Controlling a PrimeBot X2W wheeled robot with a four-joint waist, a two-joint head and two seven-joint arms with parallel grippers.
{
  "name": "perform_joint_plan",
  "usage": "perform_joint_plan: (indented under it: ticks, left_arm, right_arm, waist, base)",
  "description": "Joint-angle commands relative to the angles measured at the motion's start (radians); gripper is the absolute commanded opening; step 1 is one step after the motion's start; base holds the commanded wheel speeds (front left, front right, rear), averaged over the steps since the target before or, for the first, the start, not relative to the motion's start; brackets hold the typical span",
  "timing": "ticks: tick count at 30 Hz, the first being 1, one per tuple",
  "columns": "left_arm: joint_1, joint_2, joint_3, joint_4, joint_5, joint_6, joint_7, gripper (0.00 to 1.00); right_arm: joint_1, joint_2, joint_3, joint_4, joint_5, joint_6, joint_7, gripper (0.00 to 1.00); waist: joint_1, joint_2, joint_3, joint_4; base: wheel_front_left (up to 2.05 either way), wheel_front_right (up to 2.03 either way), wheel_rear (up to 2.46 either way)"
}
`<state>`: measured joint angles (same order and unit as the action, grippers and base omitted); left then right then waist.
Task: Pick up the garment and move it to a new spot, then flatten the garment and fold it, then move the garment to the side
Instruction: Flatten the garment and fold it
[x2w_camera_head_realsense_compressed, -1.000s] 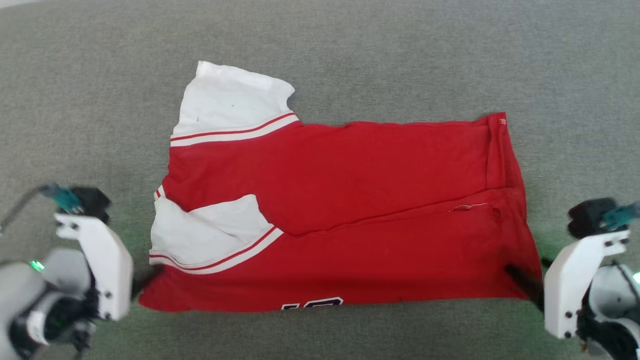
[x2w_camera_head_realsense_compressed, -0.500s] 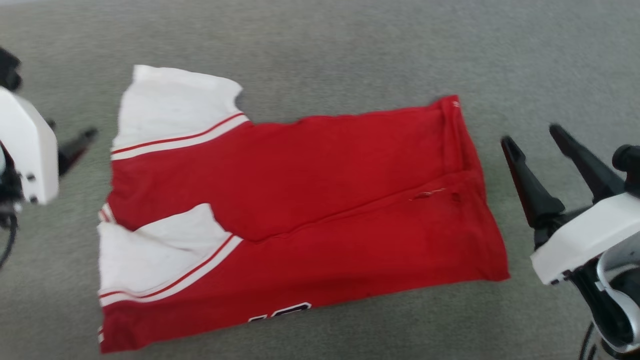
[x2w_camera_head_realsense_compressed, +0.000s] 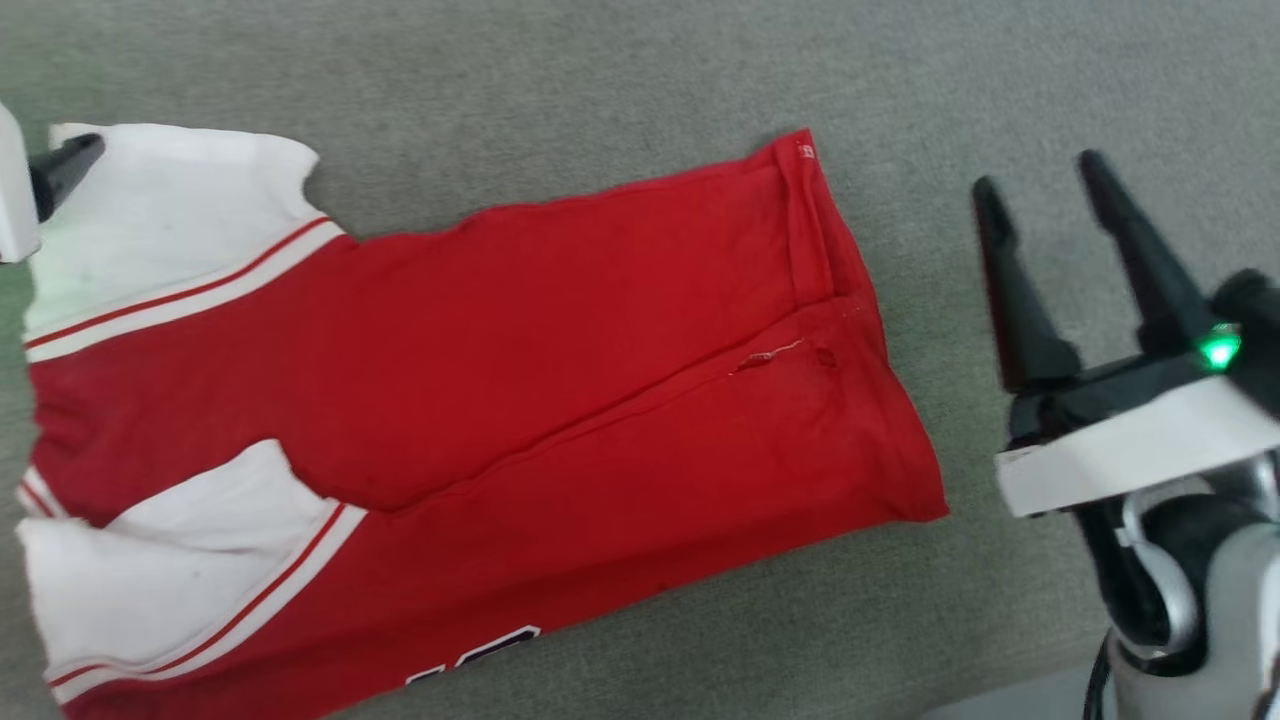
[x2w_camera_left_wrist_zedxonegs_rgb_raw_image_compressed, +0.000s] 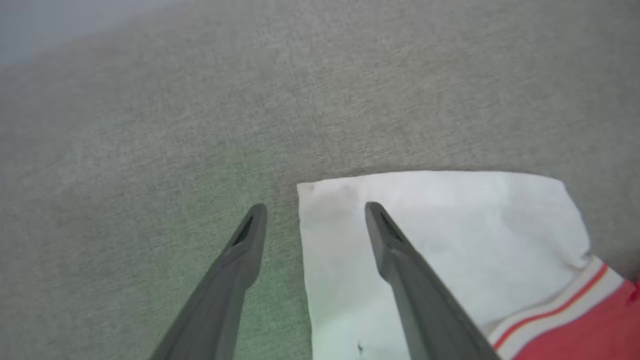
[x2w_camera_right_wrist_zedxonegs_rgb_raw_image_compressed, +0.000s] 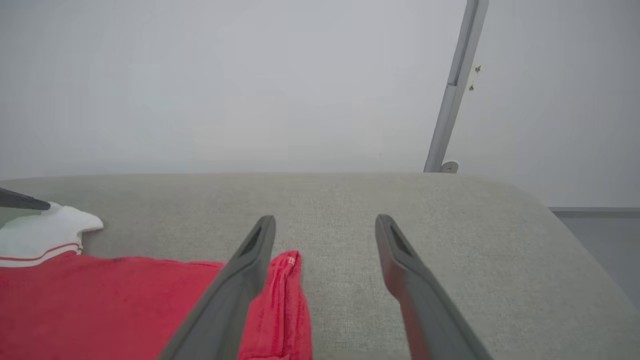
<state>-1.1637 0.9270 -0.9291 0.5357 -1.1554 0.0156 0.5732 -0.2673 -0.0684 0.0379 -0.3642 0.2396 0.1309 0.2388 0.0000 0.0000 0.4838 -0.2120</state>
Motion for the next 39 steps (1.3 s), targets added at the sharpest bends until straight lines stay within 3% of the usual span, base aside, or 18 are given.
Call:
perform_joint_plan:
  ticks: [1,7,8,13,20,27,29,39]
  left_arm:
    - [-0.021,-0.013,0.000,0.040,-0.004,-0.005,0.019,1.00]
    - [-0.019,-0.057,-0.035,0.165,-0.008,0.005,0.108,1.00]
    - [-0.015,-0.088,-0.042,0.196,-0.023,-0.003,0.137,0.00]
    - [-0.023,-0.131,-0.055,0.230,-0.031,-0.017,0.174,0.00]
    - [-0.090,-0.194,-0.056,0.262,-0.006,-0.045,0.140,0.00]
    - [-0.120,-0.239,-0.060,0.288,0.009,-0.066,0.111,0.00]
    - [-0.121,-0.249,-0.061,0.295,0.011,-0.072,0.102,0.00]
    - [-0.151,-0.269,-0.048,0.293,0.008,-0.100,0.053,0.00]
  right_arm:
    - [-0.017,0.004,0.017,0.018,-0.002,0.000,0.004,1.00]
    - [-0.054,0.006,0.046,0.079,0.024,0.000,0.051,1.00]
    - [-0.089,-0.003,0.060,0.110,0.034,0.000,0.081,1.00]
    - [-0.187,-0.032,0.086,0.207,0.053,0.000,0.165,1.00]
    - [-0.422,-0.098,0.191,0.493,0.118,0.000,0.366,1.00]
    - [-0.525,-0.125,0.326,0.702,0.162,0.000,0.555,1.00]
    - [-0.541,-0.140,0.362,0.734,0.177,0.000,0.585,0.00]
    - [-0.559,-0.218,0.353,0.726,0.202,-0.001,0.519,0.00]
  waist:
    - [0.0000,0.0000,0.027,-0.026]
    - [0.0000,0.0000,0.054,-0.035]
    - [0.0000,0.0000,0.061,-0.031]
    - [0.0000,0.0000,0.070,-0.016]
    - [0.0000,0.0000,0.073,0.036]
    - [0.0000,0.0000,0.067,0.069]
    - [0.0000,0.0000,0.063,0.078]
    - [0.0000,0.0000,-0.017,0.136]
  base:
    - [0.00,0.00,0.00]
    - [0.00,0.00,0.00]
    - [0.00,0.00,0.00]
    - [0.00,0.00,0.00]
    - [0.00,0.00,0.00]
    - [0.00,0.00,0.00]
    - [0.00,0.00,0.00]
    - [0.00,0.00,0.00]
